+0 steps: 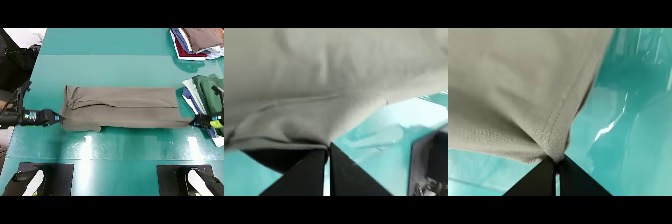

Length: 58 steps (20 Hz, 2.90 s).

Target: Fold the shirts.

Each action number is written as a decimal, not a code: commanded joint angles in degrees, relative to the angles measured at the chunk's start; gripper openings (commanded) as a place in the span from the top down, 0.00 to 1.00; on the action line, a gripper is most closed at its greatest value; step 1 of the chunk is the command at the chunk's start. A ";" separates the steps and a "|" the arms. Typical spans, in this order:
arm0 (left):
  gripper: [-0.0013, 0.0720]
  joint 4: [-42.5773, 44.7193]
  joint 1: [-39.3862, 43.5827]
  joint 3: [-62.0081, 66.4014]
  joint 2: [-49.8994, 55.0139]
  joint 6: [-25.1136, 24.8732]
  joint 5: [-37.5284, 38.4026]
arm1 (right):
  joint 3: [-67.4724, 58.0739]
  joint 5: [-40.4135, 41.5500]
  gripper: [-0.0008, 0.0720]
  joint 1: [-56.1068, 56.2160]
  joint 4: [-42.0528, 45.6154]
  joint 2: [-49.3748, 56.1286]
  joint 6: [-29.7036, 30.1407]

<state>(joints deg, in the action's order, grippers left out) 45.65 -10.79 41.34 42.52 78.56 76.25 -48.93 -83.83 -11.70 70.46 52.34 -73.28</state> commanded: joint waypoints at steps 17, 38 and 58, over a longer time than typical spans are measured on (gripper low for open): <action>0.26 -0.24 2.82 28.13 42.75 -5.03 -20.59 | -43.67 9.46 0.26 6.21 -19.30 47.76 -6.14; 0.94 -0.52 15.56 31.61 42.60 -6.99 -14.34 | -28.83 9.44 0.27 -1.18 -18.62 48.37 0.46; 0.94 -2.12 38.38 54.86 68.74 -0.37 -21.22 | -40.57 1.03 0.97 9.35 -31.80 31.93 -1.88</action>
<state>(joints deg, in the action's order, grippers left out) 43.88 24.51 92.40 106.54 77.01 54.89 -84.03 -81.47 -5.06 40.58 86.54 -71.90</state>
